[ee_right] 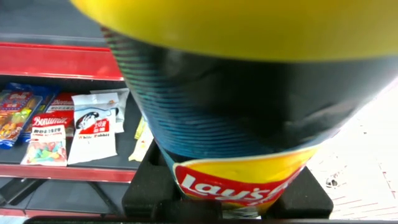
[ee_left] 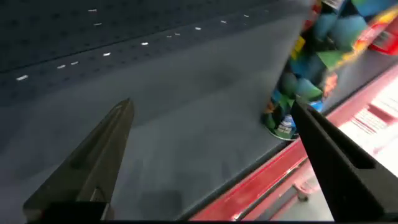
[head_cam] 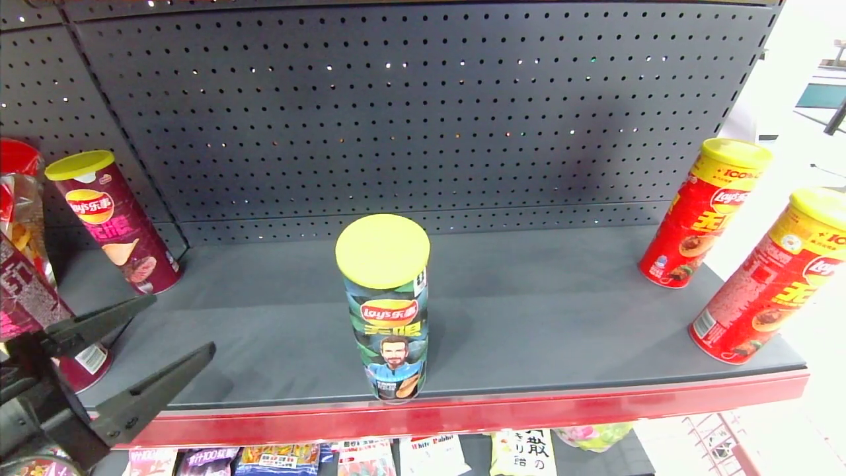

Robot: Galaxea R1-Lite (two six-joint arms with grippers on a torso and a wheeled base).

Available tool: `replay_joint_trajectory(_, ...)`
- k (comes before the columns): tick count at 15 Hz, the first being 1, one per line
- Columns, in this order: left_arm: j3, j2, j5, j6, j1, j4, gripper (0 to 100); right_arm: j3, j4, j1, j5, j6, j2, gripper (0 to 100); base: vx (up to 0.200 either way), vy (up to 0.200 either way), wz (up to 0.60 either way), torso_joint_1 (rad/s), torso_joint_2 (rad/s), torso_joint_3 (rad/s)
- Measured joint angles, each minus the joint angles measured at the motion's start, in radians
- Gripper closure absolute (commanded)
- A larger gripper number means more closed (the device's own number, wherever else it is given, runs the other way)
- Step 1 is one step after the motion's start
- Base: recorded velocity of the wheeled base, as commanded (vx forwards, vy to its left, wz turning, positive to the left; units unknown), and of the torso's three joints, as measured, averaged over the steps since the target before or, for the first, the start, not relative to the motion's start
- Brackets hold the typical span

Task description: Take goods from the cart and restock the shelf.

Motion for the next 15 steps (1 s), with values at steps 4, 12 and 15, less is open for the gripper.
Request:
replay_joint_trajectory(4, -0.015, -0.273, 0.140, -0.019, 0.005, 0.390, 0, 0.000, -0.001, 0.001, 0.003, -0.025, 0.000, 100, 0.000, 0.000, 0.00, 0.000, 0.00, 0.000)
replay_joint_trajectory(12, -0.105, -0.845, 0.603, -0.019, 0.019, 1.085, 0, 0.021, -0.054, 0.001, 0.009, -0.020, 0.000, 100, 0.000, 0.000, 0.00, 0.000, 0.00, 0.000)
replay_joint_trajectory(15, -0.093, -0.907, 0.596, -0.021, 0.020, 1.088, 0, 0.024, -0.055, 0.000, 0.005, -0.018, 0.000, 100, 0.000, 0.000, 0.00, 0.000, 0.00, 0.000)
